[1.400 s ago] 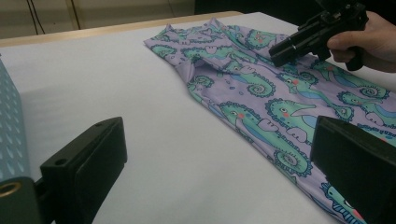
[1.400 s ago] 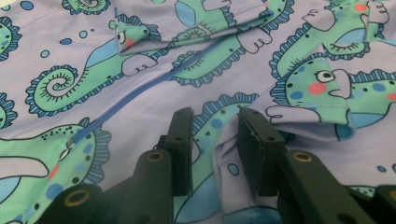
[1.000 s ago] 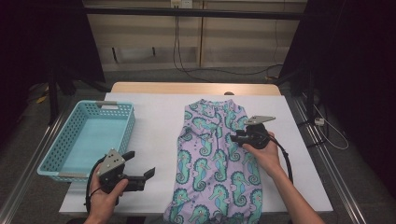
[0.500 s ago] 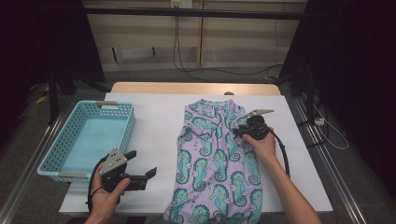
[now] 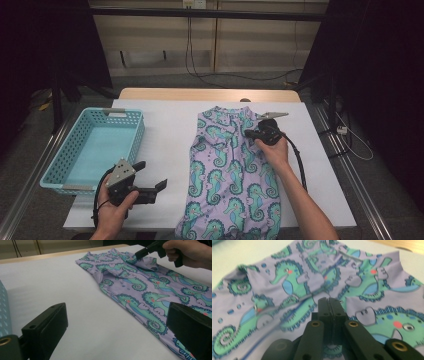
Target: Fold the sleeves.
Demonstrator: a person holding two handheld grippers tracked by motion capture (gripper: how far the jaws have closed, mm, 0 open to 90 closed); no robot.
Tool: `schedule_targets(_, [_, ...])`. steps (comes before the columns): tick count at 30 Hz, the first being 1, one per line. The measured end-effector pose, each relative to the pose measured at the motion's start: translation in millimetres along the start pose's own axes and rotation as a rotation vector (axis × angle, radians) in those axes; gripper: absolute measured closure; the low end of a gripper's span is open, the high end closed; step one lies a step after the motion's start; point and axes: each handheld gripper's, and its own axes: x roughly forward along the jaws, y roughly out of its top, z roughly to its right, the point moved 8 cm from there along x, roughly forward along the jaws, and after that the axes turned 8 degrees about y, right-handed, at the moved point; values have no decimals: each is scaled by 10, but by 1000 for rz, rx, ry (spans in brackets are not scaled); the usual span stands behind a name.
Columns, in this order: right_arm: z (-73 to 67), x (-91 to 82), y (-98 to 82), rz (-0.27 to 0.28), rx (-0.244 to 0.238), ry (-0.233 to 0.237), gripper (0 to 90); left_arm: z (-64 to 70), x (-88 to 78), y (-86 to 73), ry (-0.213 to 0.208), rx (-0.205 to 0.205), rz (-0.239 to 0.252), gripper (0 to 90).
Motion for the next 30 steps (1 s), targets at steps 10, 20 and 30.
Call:
schedule_targets(10, [-84, 255, 264, 21, 5, -7, 892, -15, -14, -1, 3, -6, 3, 40])
schedule_targets(20, [-175, 350, 299, 43, -19, 20, 678, -16, -21, -1, 7, -2, 2, 40])
schedule_targets(30, [-88, 120, 207, 62, -12, -2, 620, -3, -10, -3, 4, 1, 0, 40])
